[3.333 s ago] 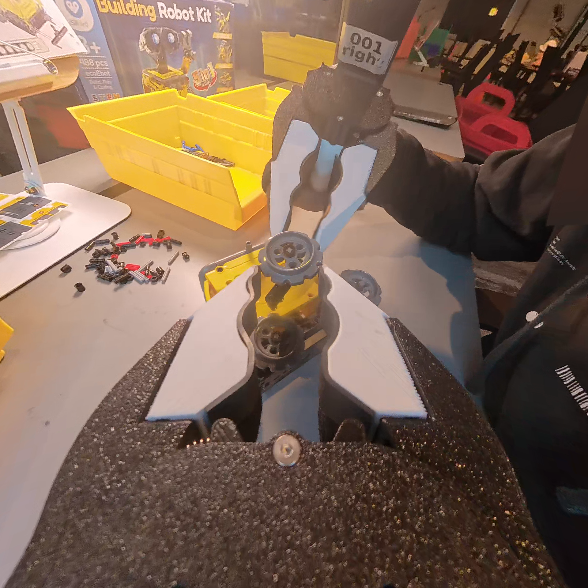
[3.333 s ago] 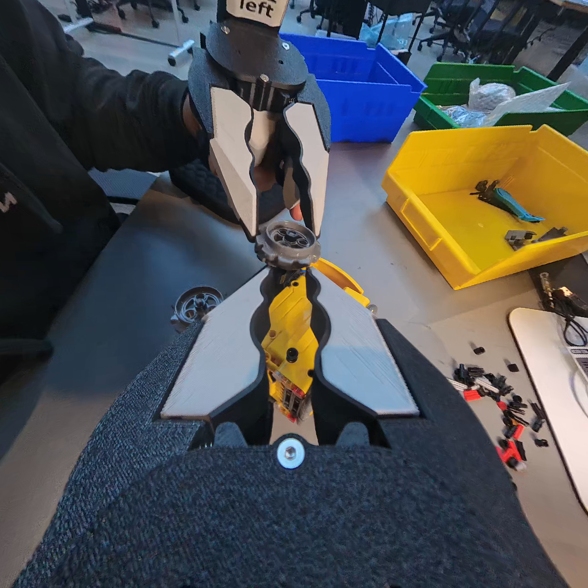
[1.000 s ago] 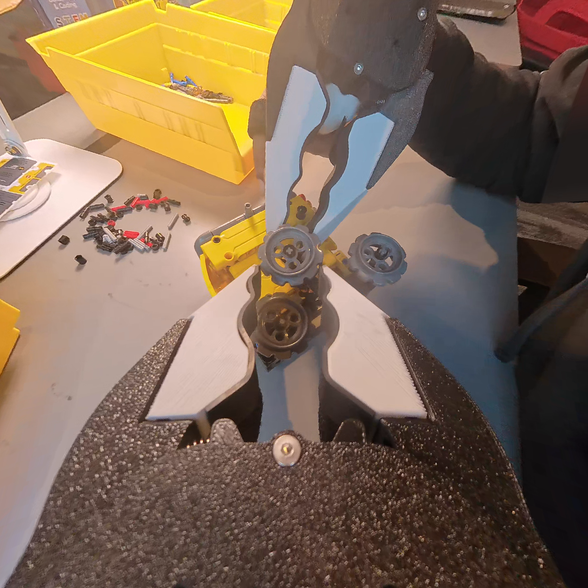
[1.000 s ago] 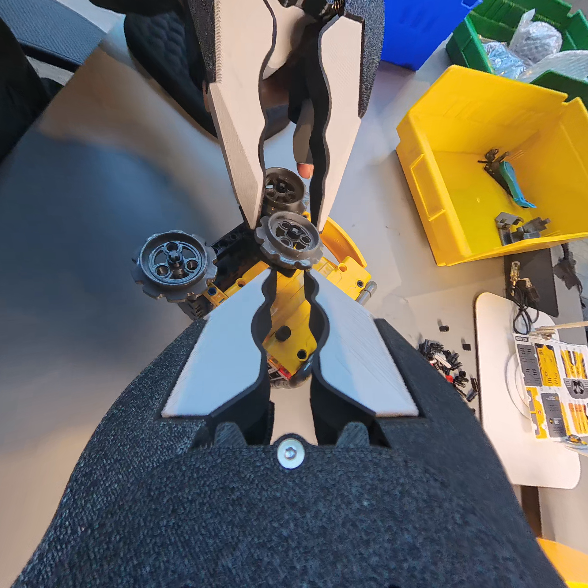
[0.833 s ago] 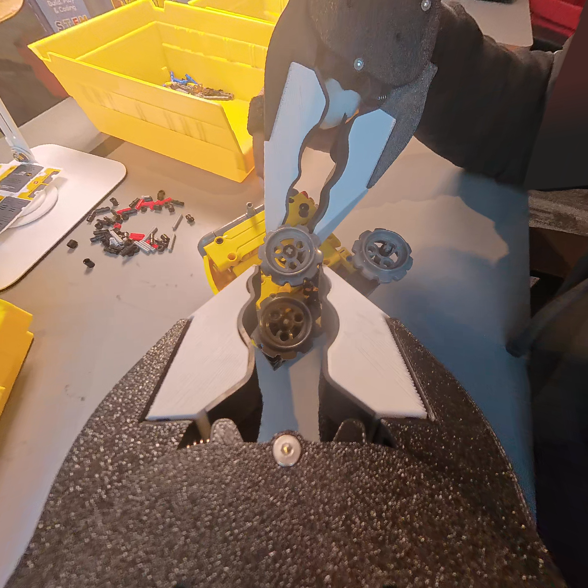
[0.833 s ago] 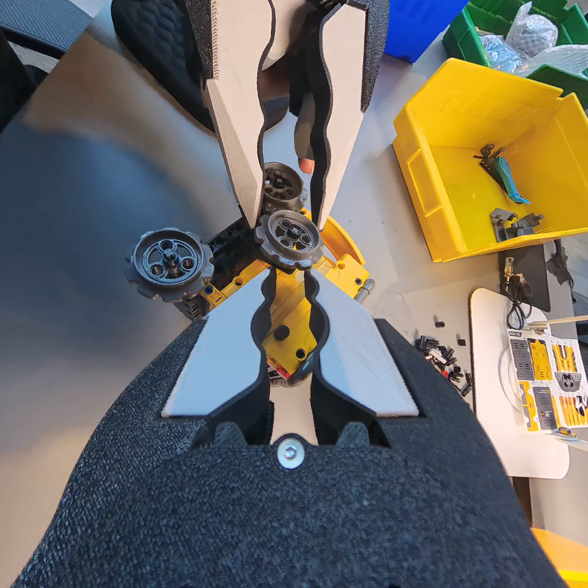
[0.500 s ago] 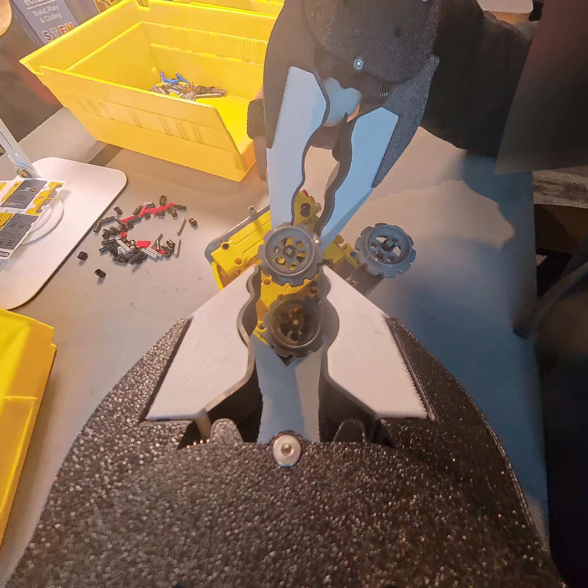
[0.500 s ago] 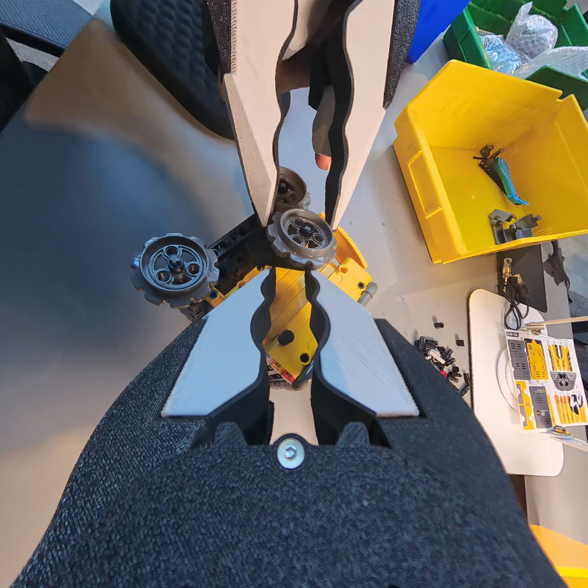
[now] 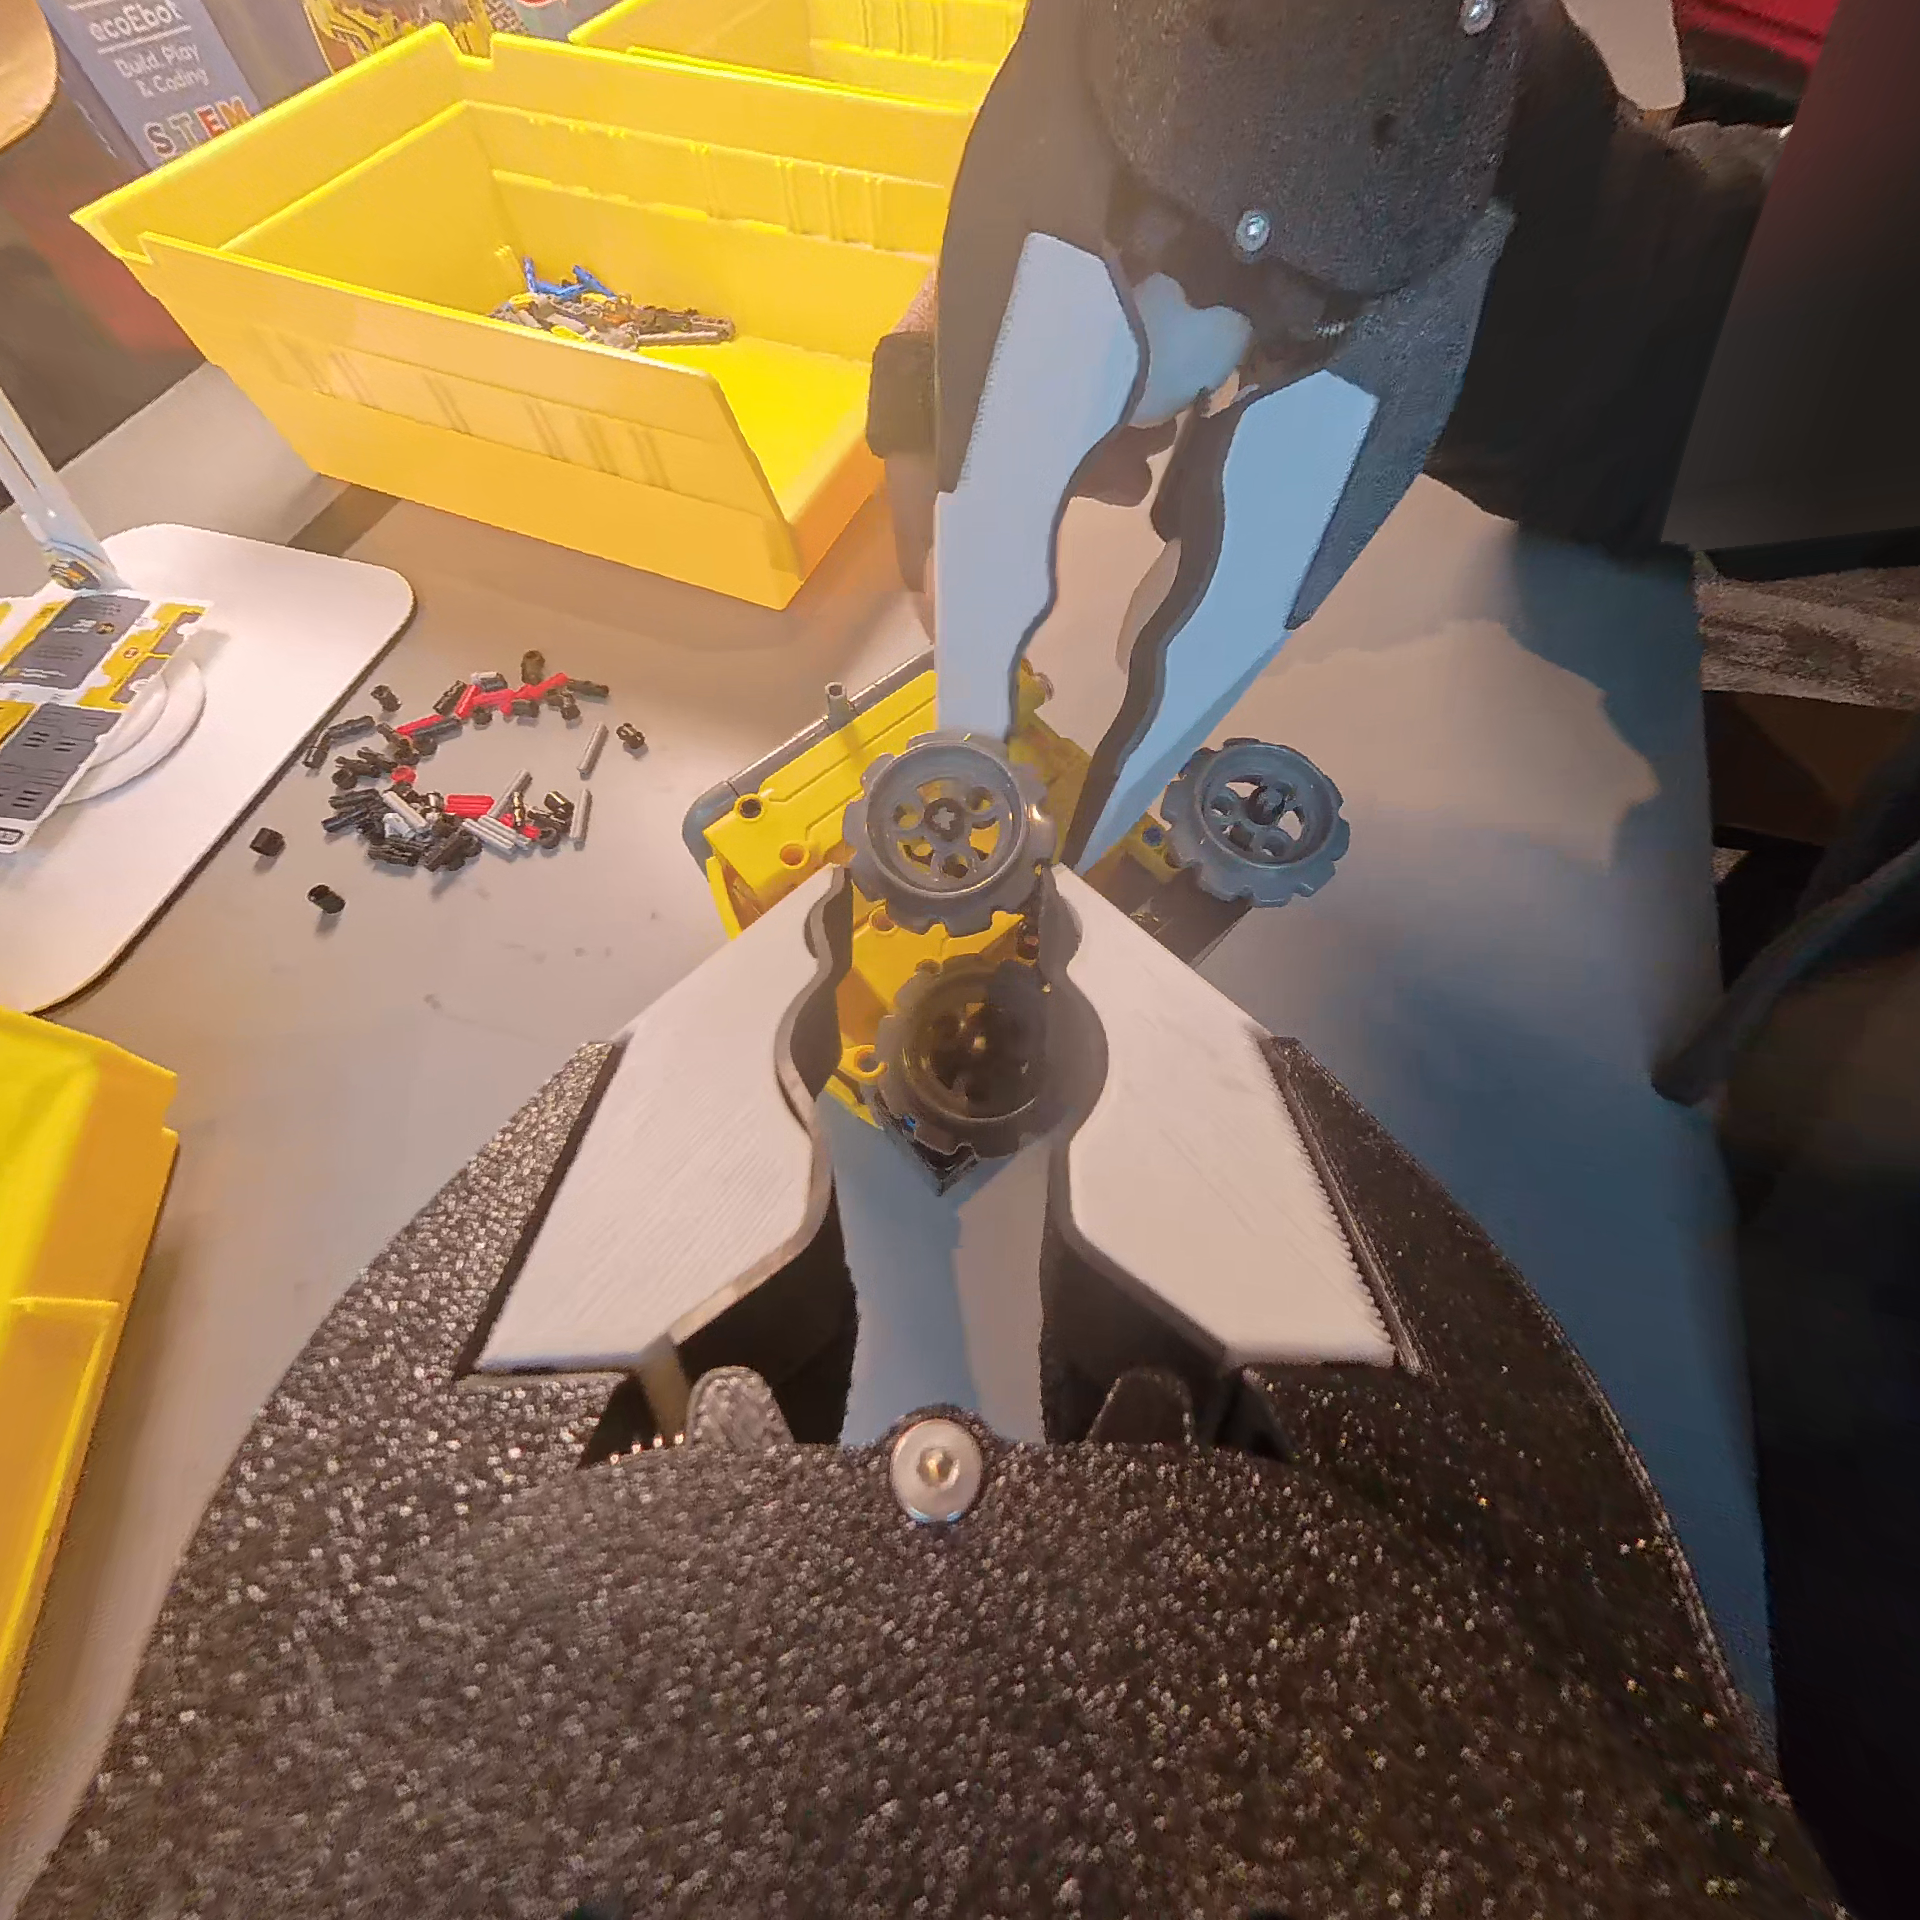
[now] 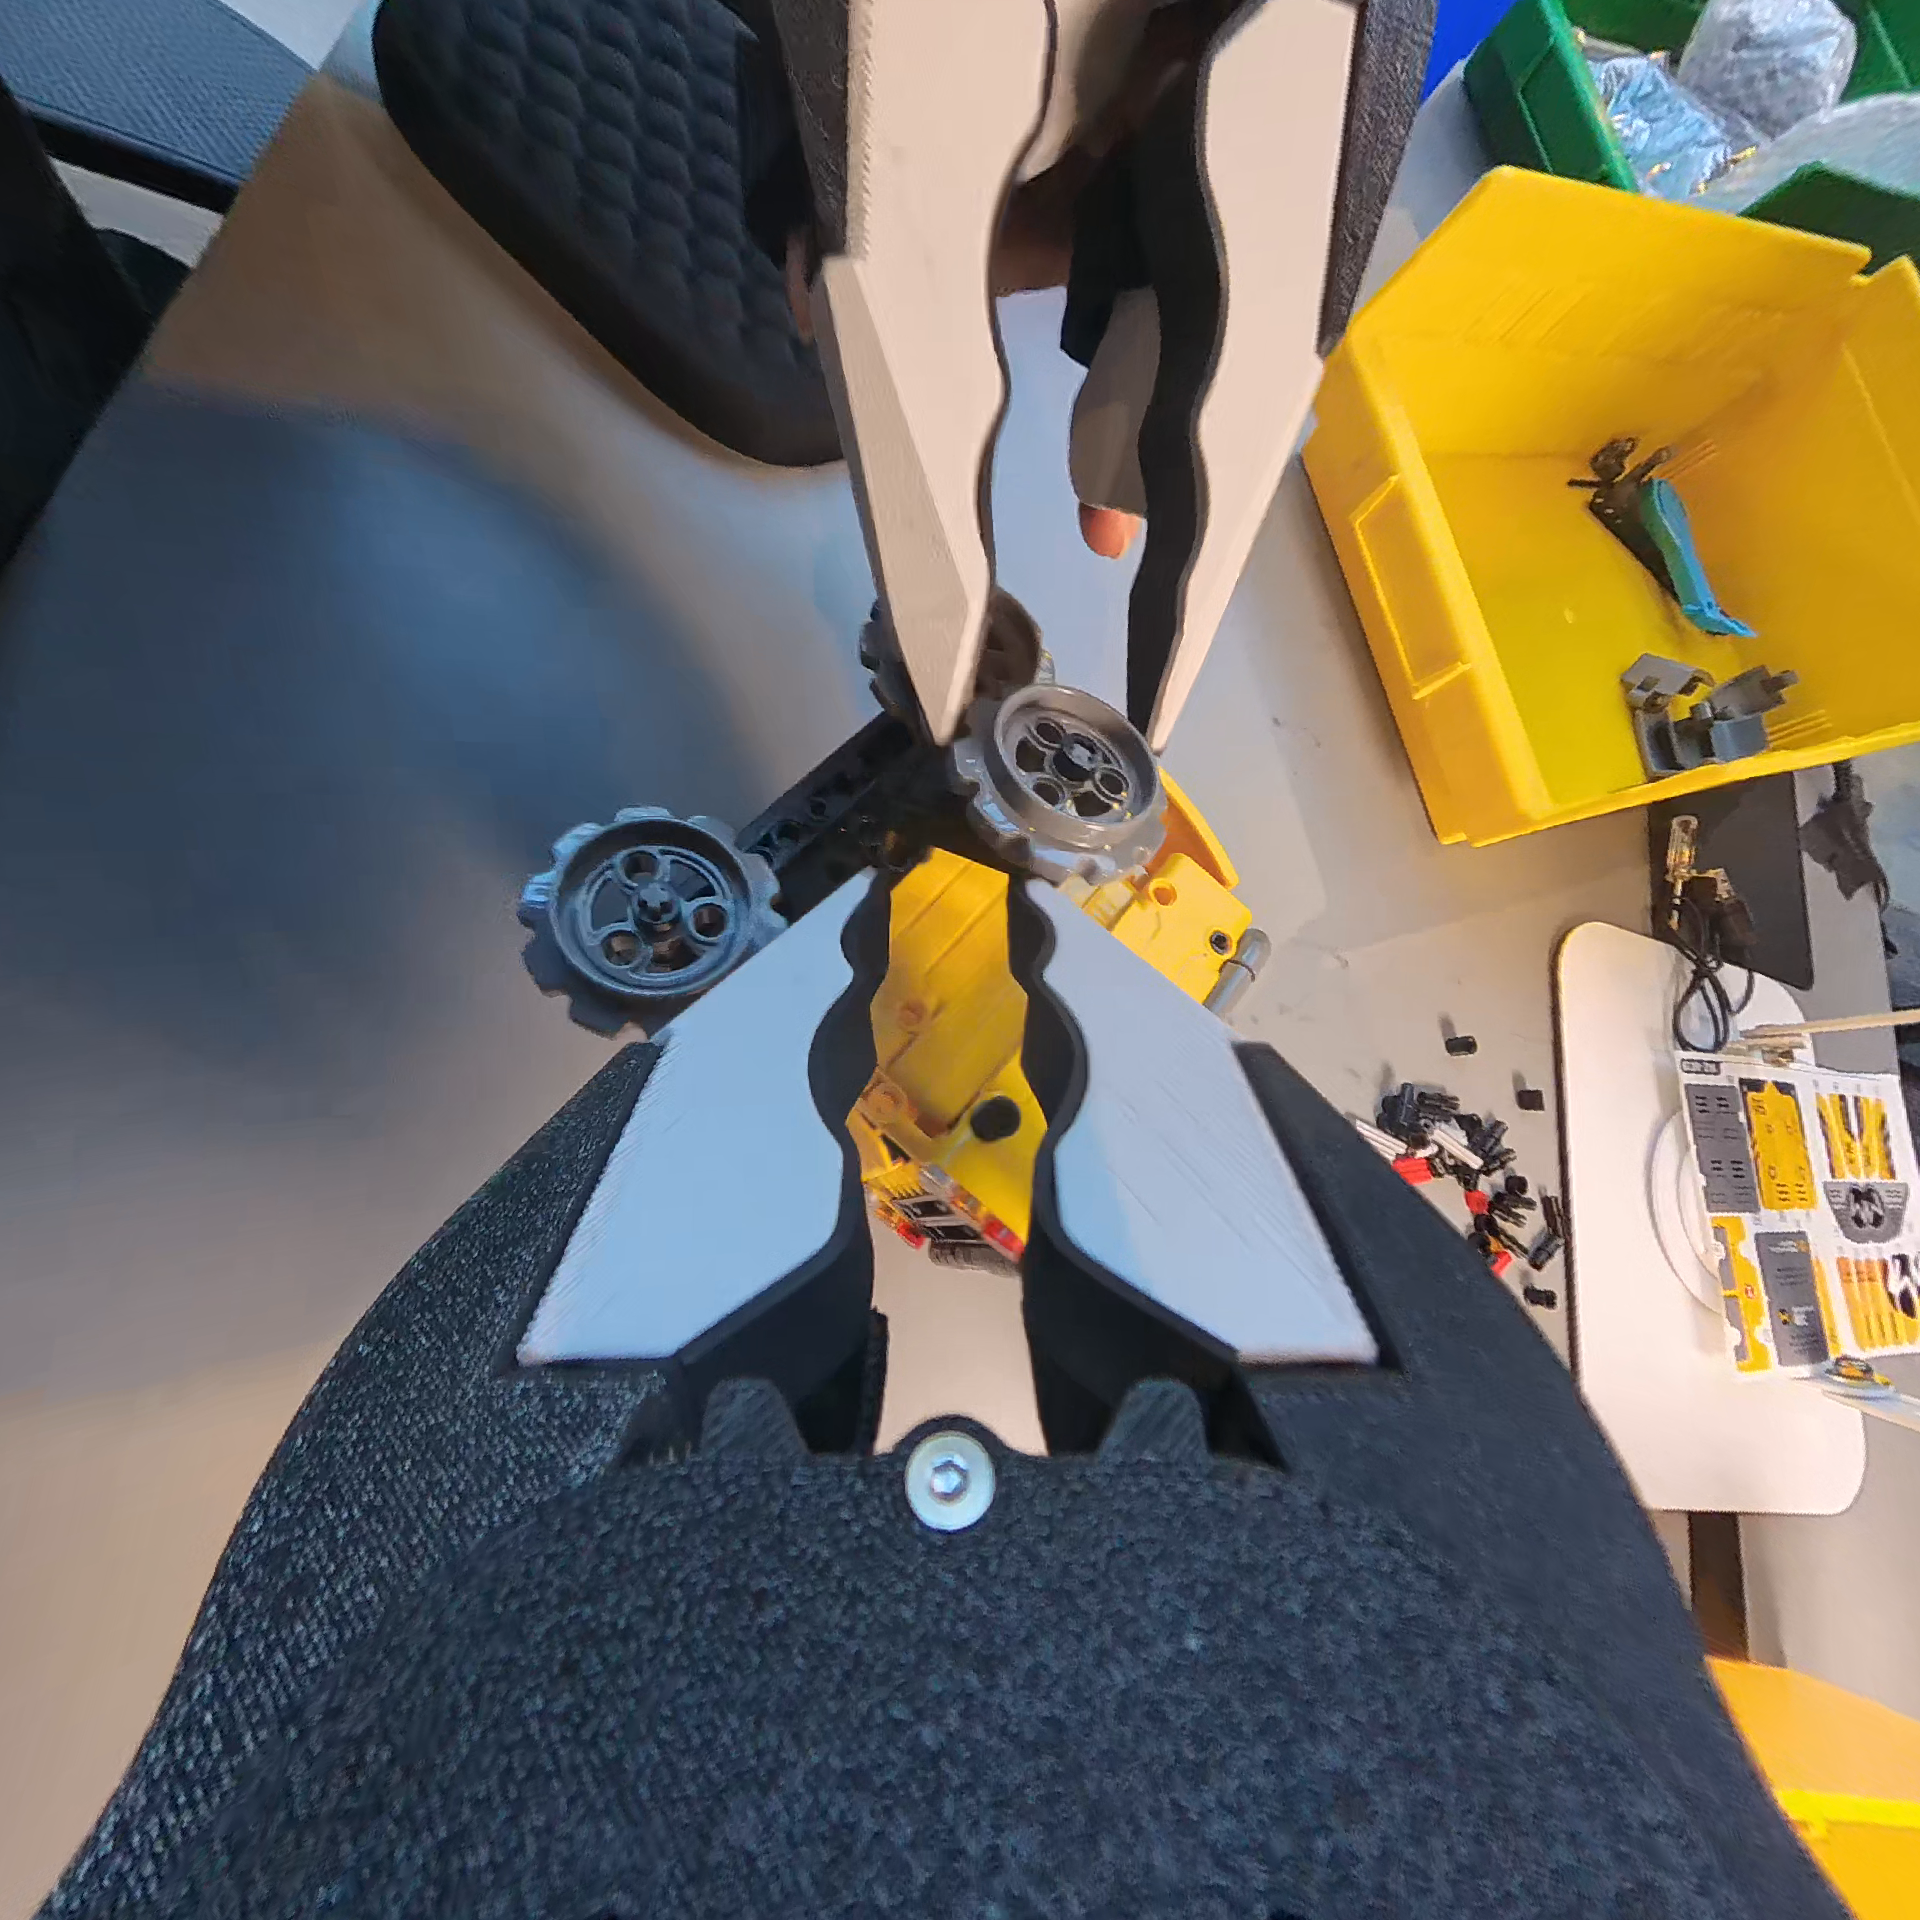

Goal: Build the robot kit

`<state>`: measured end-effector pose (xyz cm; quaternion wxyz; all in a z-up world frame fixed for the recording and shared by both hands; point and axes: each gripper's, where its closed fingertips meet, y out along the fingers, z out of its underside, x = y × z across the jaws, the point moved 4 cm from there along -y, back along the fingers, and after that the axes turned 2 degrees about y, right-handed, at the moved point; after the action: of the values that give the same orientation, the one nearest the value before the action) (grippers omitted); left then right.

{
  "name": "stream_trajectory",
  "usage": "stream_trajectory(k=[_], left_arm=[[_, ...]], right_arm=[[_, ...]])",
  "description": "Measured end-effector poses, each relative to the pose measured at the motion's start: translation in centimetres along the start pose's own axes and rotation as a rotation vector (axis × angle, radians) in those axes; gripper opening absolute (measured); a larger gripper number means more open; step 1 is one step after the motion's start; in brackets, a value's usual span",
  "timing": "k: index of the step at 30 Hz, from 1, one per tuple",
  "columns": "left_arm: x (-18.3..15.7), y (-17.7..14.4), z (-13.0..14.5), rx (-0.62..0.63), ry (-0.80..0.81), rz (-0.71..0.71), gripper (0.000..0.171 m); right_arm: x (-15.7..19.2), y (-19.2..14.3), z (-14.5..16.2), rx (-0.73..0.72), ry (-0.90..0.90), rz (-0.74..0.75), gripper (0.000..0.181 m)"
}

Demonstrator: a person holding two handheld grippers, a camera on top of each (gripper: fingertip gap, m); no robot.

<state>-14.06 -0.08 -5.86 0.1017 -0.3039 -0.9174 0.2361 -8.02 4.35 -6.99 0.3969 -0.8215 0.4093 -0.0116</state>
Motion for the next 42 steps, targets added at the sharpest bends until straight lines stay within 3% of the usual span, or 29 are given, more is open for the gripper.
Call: stream_trajectory(k=[8,13,20,24,33,42], left_arm=[[-0.5,0.5,0.3,0.03,-0.004,0.037,0.033],[-0.7,0.7,0.3,0.034,-0.012,0.049,0.033],[-0.7,1.0,0.3,0.025,-0.034,0.042,0.032],[-0.5,1.3,0.5,0.053,-0.043,0.02,0.033],[-1.3,-0.3,0.6,0.105,0.027,-0.005,0.024],[-2.2,0.7,0.8,0.228,0.114,-0.027,0.011]], right_arm=[[0.9,-0.4,-0.1,0.013,-0.074,-0.018,0.007],[0.5,-1.5,0.3,0.025,-0.073,-0.006,0.011],[-0.2,-1.5,-1.0,-0.042,-0.065,0.038,0.037],[-0.4,-0.2,-0.7,-0.015,-0.131,0.056,0.025],[-0.5,-1.2,-0.2,-0.14,-0.23,0.031,0.024],[-0.5,-1.6,-0.4,-0.196,-0.285,-0.044,0.024]])
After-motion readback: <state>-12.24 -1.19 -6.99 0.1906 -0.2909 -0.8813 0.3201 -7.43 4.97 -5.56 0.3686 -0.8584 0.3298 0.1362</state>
